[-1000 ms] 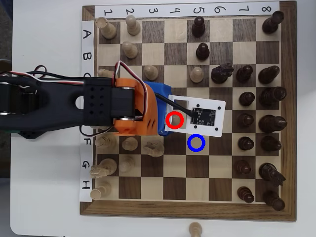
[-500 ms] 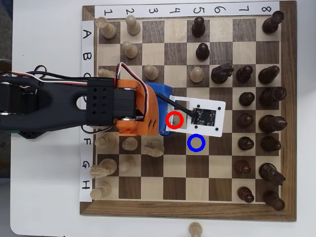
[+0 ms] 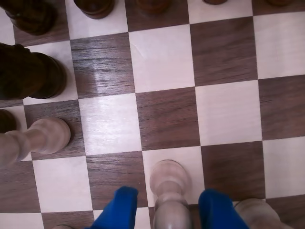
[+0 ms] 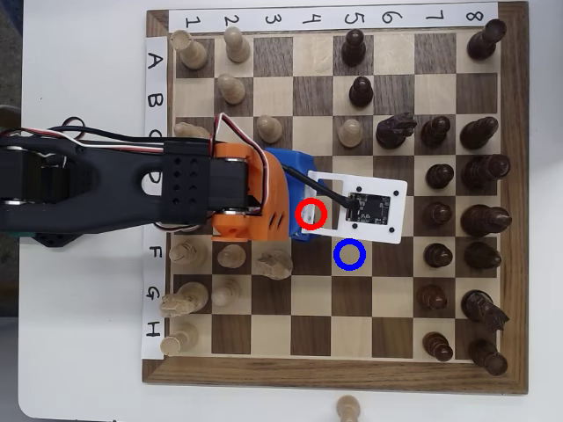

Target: Move the piece to destination

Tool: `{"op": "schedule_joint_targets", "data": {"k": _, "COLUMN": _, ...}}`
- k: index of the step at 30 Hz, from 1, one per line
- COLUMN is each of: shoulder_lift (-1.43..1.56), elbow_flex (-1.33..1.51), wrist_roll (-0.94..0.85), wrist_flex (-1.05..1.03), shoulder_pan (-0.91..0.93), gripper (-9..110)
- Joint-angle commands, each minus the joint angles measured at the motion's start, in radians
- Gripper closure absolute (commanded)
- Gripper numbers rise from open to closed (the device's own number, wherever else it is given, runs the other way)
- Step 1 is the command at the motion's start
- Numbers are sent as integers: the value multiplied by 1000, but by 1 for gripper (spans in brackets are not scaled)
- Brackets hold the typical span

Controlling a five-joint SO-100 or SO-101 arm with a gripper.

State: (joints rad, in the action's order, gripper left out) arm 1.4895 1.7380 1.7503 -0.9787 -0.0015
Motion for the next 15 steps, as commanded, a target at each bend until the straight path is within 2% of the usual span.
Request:
{"op": "schedule_joint_targets", "data": {"k": 1, "shoulder_lift": 8, "elbow_flex": 0, "wrist_roll": 86, "wrist_flex": 74, "shoulder_pan": 15, "gripper": 82}}
{"op": "schedule_joint_targets", "data": {"k": 15, "shoulder_lift": 0, "elbow_flex": 26, "wrist_roll": 49, "wrist_flex": 109, "shoulder_pan": 35, "gripper": 83}}
